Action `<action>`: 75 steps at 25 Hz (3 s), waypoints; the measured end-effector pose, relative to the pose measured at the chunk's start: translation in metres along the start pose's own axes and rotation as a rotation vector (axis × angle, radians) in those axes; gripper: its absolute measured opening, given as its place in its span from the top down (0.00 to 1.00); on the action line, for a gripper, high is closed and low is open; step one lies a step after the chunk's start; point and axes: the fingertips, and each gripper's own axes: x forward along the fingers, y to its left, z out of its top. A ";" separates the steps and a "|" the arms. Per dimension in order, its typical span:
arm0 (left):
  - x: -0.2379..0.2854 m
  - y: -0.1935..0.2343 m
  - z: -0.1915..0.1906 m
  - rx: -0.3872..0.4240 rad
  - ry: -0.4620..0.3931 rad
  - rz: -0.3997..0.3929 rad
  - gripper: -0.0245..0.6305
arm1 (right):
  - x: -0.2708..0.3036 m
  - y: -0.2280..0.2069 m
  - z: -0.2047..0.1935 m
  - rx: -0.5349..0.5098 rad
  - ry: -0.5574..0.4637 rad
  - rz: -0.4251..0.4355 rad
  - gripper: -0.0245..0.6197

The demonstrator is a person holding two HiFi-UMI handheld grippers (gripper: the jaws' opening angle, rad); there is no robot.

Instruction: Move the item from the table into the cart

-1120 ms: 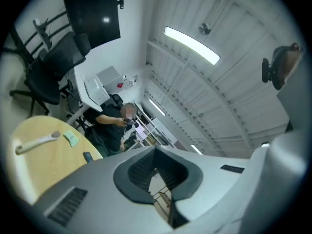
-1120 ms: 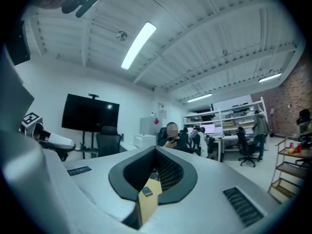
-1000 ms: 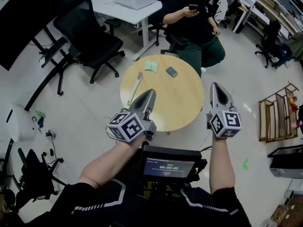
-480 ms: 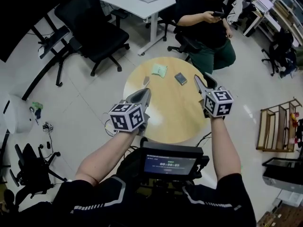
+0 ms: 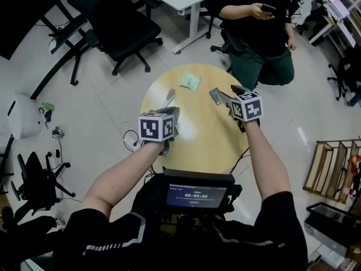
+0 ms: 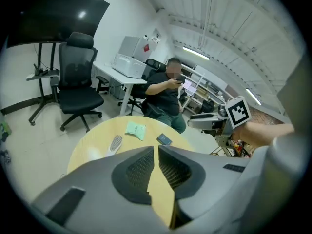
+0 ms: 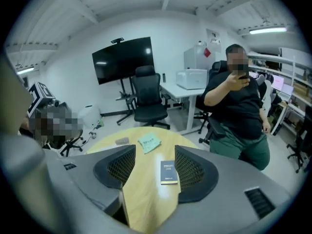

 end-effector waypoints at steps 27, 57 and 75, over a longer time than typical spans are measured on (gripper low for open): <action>0.198 0.104 -0.014 -0.064 0.261 0.059 0.87 | 0.242 -0.085 -0.105 -0.094 0.482 0.053 0.57; 0.005 -0.156 0.037 0.190 -0.035 -0.492 0.96 | -0.230 0.038 -0.017 0.287 -0.340 -0.511 0.58; -0.305 -0.610 -0.422 0.554 0.326 -1.297 0.96 | -0.772 0.372 -0.427 0.571 -0.487 -1.424 0.58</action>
